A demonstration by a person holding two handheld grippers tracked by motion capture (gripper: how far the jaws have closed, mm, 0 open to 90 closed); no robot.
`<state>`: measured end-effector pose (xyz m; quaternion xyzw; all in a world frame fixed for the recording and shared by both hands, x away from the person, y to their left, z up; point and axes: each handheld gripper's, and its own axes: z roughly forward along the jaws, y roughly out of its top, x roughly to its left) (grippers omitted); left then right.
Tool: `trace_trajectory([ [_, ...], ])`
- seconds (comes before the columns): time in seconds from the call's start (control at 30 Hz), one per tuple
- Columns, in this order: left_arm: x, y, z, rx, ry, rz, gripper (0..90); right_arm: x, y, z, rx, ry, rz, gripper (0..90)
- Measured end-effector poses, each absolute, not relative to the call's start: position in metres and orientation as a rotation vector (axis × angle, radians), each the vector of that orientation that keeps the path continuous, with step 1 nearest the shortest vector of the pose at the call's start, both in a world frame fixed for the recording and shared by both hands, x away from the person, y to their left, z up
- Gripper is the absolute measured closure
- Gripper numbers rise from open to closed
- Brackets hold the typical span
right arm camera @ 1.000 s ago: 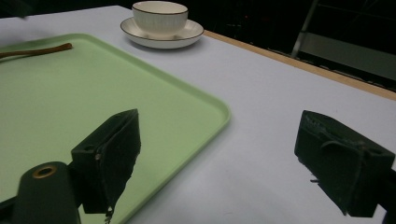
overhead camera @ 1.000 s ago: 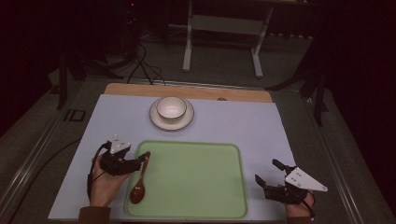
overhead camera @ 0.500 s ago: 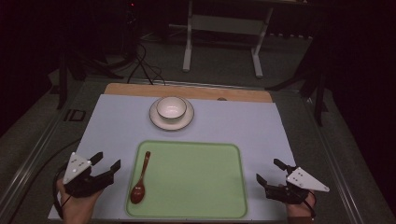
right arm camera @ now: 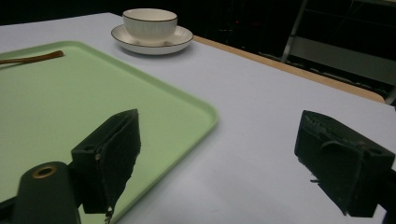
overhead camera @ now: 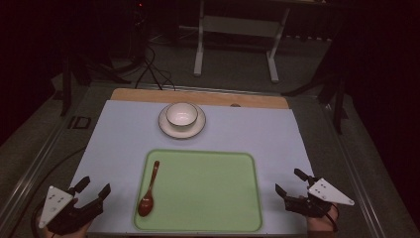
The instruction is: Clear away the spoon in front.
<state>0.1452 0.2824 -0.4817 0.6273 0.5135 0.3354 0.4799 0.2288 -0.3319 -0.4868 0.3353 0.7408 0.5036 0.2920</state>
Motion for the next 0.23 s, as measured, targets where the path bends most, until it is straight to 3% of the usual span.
trace_trajectory([
  [0.23, 0.1359, 0.2941, -0.4803, 1.433, 1.281, 0.902, 31.7, 0.2286, -0.3321, -0.4869, 0.893, 1.969, 1.338, 14.0],
])
